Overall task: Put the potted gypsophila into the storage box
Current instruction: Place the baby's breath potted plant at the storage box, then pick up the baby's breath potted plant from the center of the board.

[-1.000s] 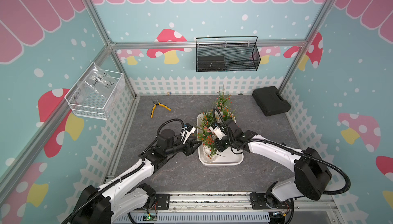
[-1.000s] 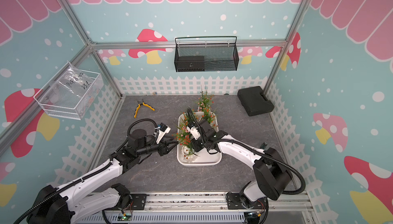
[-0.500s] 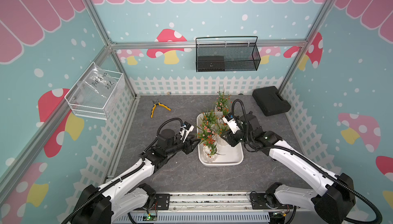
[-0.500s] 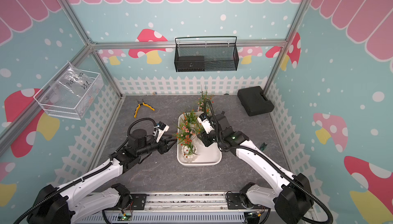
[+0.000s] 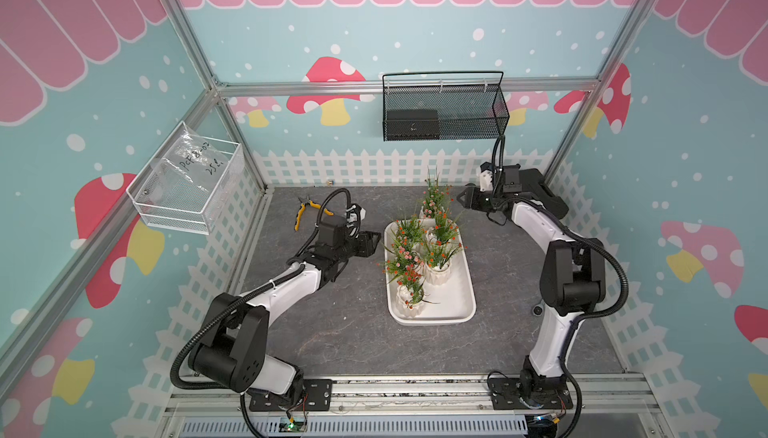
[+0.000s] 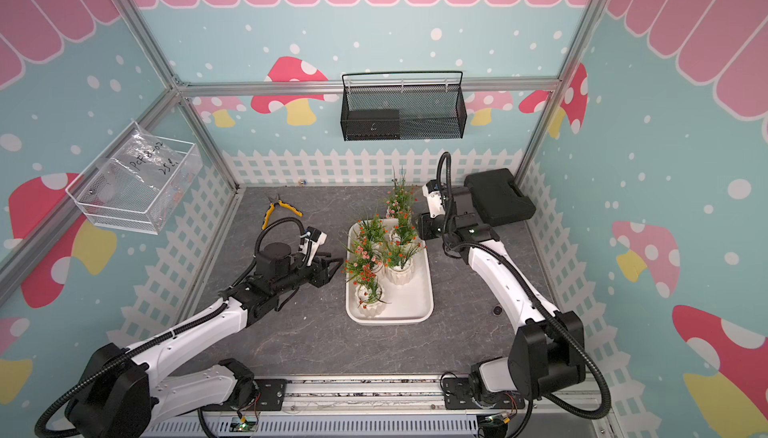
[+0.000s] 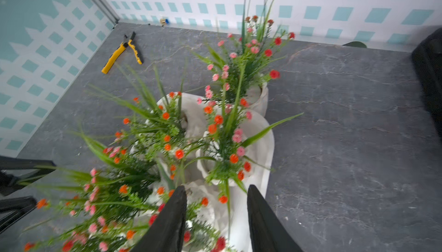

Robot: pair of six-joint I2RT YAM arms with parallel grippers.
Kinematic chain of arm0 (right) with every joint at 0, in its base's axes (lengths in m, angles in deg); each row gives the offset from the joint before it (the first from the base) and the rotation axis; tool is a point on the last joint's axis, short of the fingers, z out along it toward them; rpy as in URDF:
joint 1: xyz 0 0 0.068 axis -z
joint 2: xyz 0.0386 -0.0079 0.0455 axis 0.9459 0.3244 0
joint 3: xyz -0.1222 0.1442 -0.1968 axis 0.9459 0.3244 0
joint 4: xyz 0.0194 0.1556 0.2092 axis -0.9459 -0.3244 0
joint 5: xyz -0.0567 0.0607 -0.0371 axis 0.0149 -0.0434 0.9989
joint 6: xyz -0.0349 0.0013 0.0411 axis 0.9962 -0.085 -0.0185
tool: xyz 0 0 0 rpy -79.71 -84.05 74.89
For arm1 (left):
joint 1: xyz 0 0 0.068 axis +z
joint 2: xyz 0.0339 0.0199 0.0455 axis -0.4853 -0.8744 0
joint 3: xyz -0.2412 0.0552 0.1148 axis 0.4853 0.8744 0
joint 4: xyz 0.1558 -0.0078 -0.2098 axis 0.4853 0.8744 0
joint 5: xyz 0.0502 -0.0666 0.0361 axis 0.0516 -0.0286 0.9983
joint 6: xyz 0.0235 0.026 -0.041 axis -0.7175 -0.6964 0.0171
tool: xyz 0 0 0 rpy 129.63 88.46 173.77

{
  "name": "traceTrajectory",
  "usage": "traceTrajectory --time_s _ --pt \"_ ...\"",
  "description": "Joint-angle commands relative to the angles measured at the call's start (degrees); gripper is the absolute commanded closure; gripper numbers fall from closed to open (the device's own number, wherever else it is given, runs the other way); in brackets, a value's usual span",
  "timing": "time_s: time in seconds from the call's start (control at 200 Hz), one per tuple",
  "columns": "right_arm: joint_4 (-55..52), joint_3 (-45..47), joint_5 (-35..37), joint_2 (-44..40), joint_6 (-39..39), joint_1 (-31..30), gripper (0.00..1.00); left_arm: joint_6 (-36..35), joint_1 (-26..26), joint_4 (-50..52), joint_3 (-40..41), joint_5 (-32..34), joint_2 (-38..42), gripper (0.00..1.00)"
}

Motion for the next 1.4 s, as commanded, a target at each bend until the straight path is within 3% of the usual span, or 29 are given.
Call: traceTrajectory --time_s 0.0,0.255,0.64,0.876,1.391 --pt "3.25 -3.77 -3.24 3.71 -2.56 3.22 0.53 1.05 1.31 -0.88 -3.35 0.99 -2.15 0.44" --pt "3.42 -12.03 -6.48 14.85 -4.56 7.25 0.51 3.78 5.86 0.58 -9.39 1.75 -9.43 0.44" --pt "2.43 -23.03 -6.71 30.17 -8.4 8.65 0.47 3.75 7.79 -0.96 -14.51 -1.13 -17.46 0.44" --pt "2.46 -25.94 -7.38 35.35 -8.73 10.4 0.51 5.01 8.64 -4.39 -14.52 -4.28 -19.37 0.44" --pt "0.38 -32.12 -16.34 43.55 -5.7 8.25 0.53 7.8 12.37 -11.58 -13.78 -15.85 -21.88 0.45"
